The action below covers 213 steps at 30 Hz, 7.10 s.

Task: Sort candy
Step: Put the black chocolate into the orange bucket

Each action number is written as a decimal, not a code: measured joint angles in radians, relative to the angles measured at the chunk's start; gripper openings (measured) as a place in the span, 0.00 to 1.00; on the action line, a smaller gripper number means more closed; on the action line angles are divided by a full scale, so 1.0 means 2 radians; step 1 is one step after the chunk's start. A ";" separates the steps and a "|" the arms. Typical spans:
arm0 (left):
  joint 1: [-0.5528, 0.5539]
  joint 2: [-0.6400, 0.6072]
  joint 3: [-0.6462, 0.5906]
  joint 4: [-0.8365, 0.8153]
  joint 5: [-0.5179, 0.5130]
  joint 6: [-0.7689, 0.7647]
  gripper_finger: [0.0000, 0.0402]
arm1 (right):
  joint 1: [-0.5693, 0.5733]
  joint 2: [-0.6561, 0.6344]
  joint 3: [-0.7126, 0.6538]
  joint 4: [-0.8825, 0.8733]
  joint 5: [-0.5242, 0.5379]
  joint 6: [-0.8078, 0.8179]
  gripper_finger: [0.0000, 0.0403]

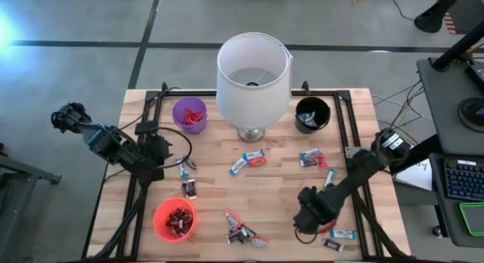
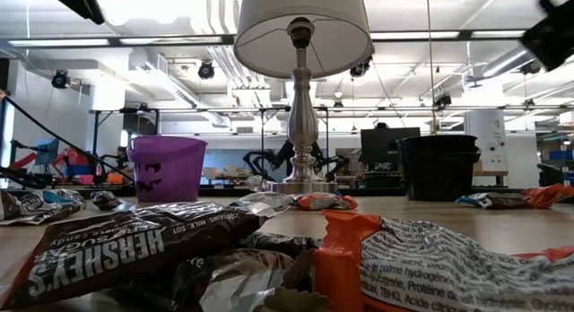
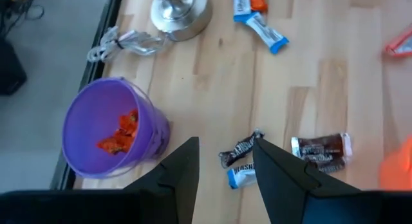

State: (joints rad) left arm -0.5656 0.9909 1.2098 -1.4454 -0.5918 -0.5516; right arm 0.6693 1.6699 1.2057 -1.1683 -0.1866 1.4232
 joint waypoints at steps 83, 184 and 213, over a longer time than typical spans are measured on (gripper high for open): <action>0.001 0.010 0.000 0.037 -0.026 -0.169 0.52 | -0.028 -0.114 -0.006 0.121 0.181 -0.025 0.04; 0.138 0.174 0.001 0.536 0.226 0.208 0.39 | -0.185 -0.004 0.189 0.340 0.207 -0.338 0.04; 0.138 0.174 0.001 0.509 0.226 0.208 0.01 | -0.185 -0.003 0.189 0.339 0.205 -0.342 0.36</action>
State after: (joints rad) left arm -0.2897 1.3396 1.2110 -0.4283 -0.1397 -0.1355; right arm 0.2985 1.6638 1.5841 -0.4906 0.2244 0.7388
